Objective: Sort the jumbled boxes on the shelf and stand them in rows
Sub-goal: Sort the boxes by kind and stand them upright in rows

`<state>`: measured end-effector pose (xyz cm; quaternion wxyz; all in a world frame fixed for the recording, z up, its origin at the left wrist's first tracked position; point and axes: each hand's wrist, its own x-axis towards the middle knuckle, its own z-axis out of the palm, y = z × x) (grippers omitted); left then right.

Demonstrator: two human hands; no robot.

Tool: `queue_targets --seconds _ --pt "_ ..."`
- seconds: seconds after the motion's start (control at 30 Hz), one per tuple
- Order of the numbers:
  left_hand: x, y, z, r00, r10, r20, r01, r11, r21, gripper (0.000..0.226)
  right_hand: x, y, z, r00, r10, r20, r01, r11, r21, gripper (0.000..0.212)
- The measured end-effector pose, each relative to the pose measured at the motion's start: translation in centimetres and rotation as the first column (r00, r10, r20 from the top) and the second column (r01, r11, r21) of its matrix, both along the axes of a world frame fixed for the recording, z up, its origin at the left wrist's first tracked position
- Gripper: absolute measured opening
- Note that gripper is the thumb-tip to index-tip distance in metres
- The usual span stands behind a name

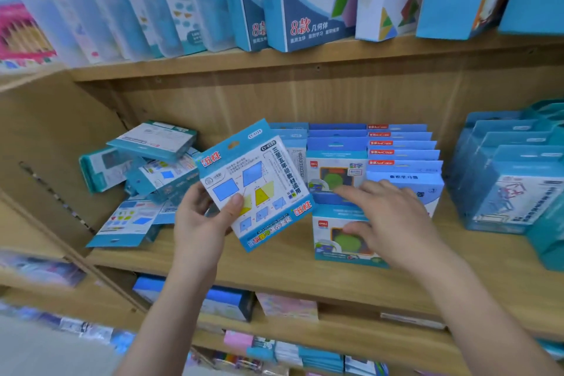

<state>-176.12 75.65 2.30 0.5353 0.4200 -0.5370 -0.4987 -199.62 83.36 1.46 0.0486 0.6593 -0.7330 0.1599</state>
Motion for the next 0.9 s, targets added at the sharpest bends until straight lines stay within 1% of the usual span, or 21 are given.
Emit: queue_targets --seconds 0.07,0.13,0.23,0.33,0.47,0.57,0.6,0.77,0.83,0.9 --pt "0.4 -0.8 -1.1 0.999 0.024 0.035 -0.024 1.000 0.003 0.030 -0.7 0.4 0.2 1.000 -0.020 0.005 0.020 0.999 0.028 0.059" --pt "0.4 -1.5 -2.1 0.999 0.011 0.037 -0.011 1.000 0.002 0.035 -1.6 0.9 0.3 0.998 -0.062 -0.008 0.062 0.997 0.043 0.057" --pt "-0.8 -1.6 -3.8 0.995 -0.072 0.068 0.073 0.997 -0.015 0.038 -3.1 1.6 0.4 0.993 -0.118 -0.016 0.118 0.992 0.049 0.057" --pt "-2.1 -1.5 -5.8 0.974 -0.185 0.133 0.182 0.983 0.029 0.038 -3.9 2.2 0.3 0.989 -0.151 -0.007 0.151 0.988 0.043 0.059" --pt "-2.3 -2.0 -7.5 0.959 -0.222 0.177 0.214 0.975 0.064 0.039 -4.6 3.0 0.4 0.986 -0.167 0.018 0.166 0.985 0.048 0.063" --pt "-1.7 -2.3 -7.5 0.940 -0.242 0.242 0.238 0.970 0.046 0.043 -4.5 2.9 0.9 0.989 -0.147 -0.005 0.147 0.987 0.068 0.059" --pt "-1.4 -2.4 -7.4 0.935 -0.243 0.259 0.240 0.970 0.045 0.044 -4.2 2.7 1.2 0.991 -0.131 0.010 0.130 0.990 0.060 0.056" --pt "1.0 -3.3 -7.2 0.935 -0.224 0.276 0.219 0.975 0.049 0.045 -2.3 -0.3 3.5 0.984 -0.030 0.177 0.036 0.999 -0.030 0.053" --pt "1.6 -3.4 -7.2 0.935 -0.239 0.263 0.229 0.971 0.069 0.043 -1.8 -2.5 4.0 0.987 -0.005 0.159 0.012 0.999 -0.040 0.052" --pt "1.9 -3.5 -7.1 0.925 -0.274 0.263 0.259 0.961 0.093 0.041 -1.5 -4.5 4.0 0.995 0.004 0.102 -0.001 0.999 -0.033 0.053"
